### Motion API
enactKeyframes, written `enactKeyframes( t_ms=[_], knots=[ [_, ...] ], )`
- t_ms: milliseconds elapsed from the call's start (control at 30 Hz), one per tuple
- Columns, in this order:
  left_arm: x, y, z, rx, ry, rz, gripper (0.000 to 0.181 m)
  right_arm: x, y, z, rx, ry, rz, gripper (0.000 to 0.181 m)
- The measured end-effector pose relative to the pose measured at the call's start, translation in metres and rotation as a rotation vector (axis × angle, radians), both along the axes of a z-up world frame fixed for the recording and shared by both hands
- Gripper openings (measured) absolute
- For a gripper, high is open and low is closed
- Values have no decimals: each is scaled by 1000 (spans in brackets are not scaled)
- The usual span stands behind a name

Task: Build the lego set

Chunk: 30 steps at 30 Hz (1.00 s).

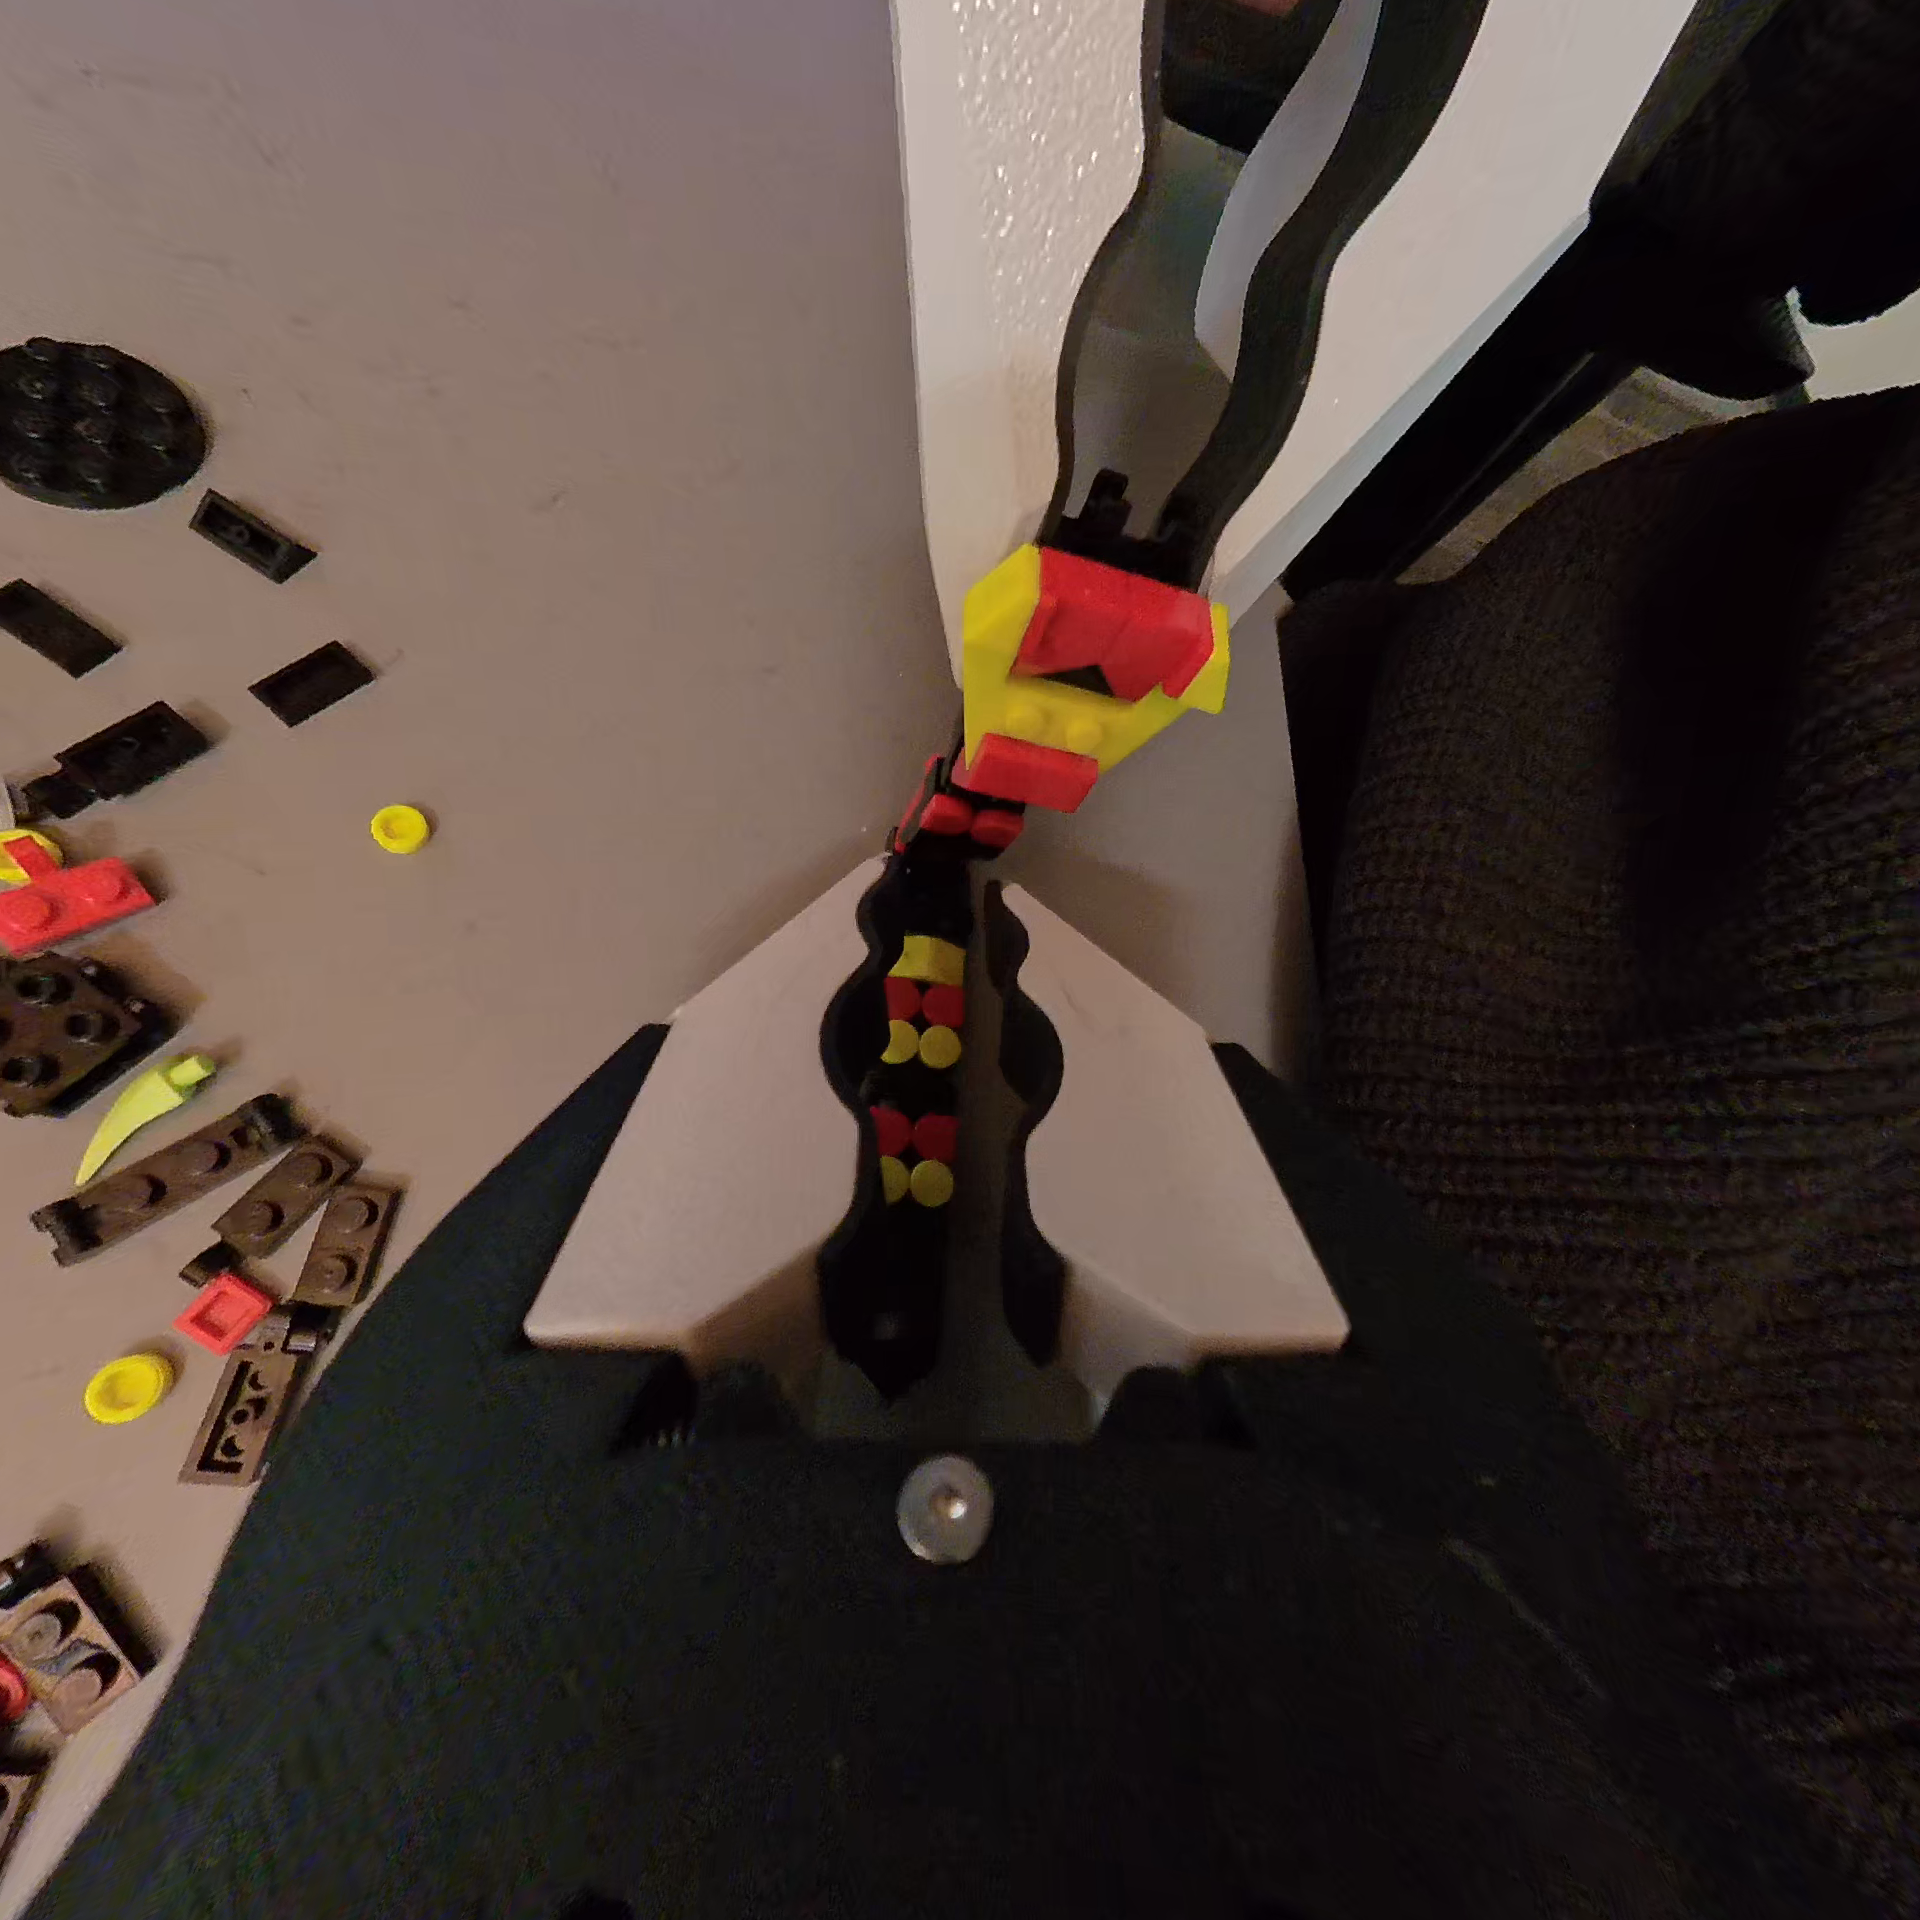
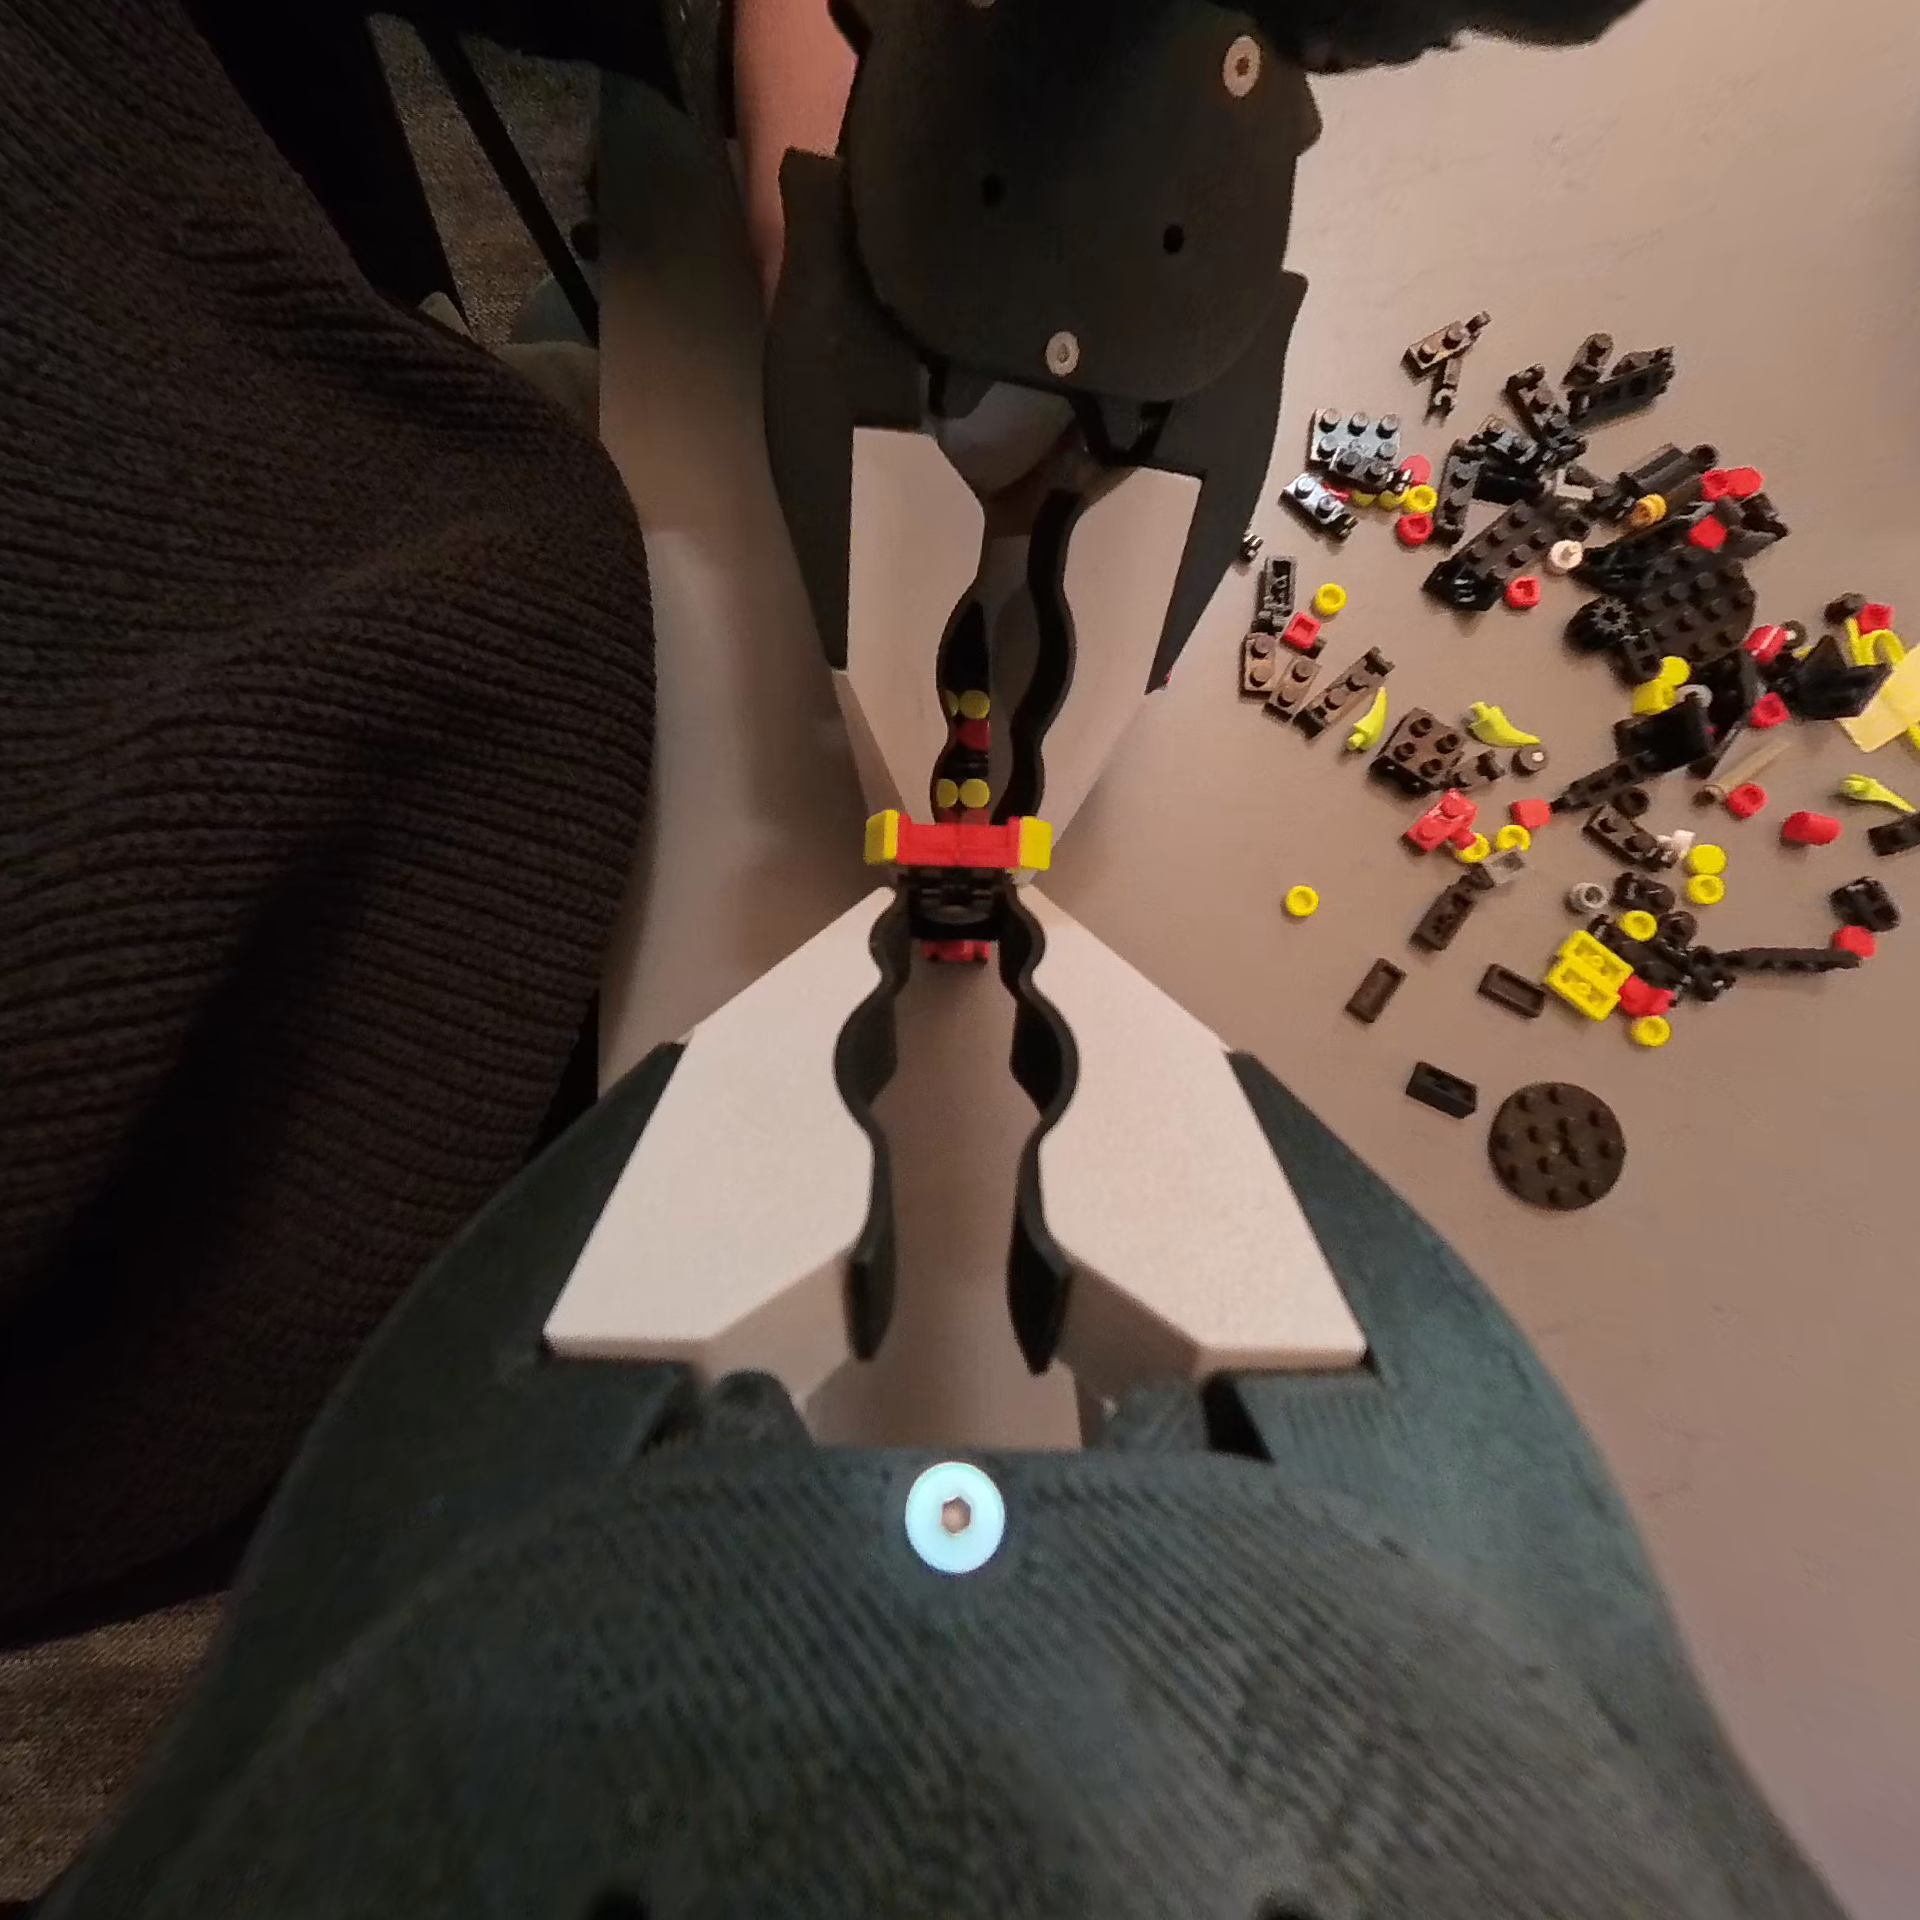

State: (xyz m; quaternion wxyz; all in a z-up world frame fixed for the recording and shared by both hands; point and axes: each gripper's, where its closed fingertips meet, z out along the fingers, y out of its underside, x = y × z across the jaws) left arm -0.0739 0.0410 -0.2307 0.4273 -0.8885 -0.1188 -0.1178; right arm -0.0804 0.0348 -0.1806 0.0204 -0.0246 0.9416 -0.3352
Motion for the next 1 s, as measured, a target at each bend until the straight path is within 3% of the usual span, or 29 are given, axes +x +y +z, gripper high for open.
enactKeyframes(
  t_ms=[1000],
  knots=[
    [1,-2,-1,-9,6,-4,11,2,0,-2,87,25,-32,15]
  ],
)
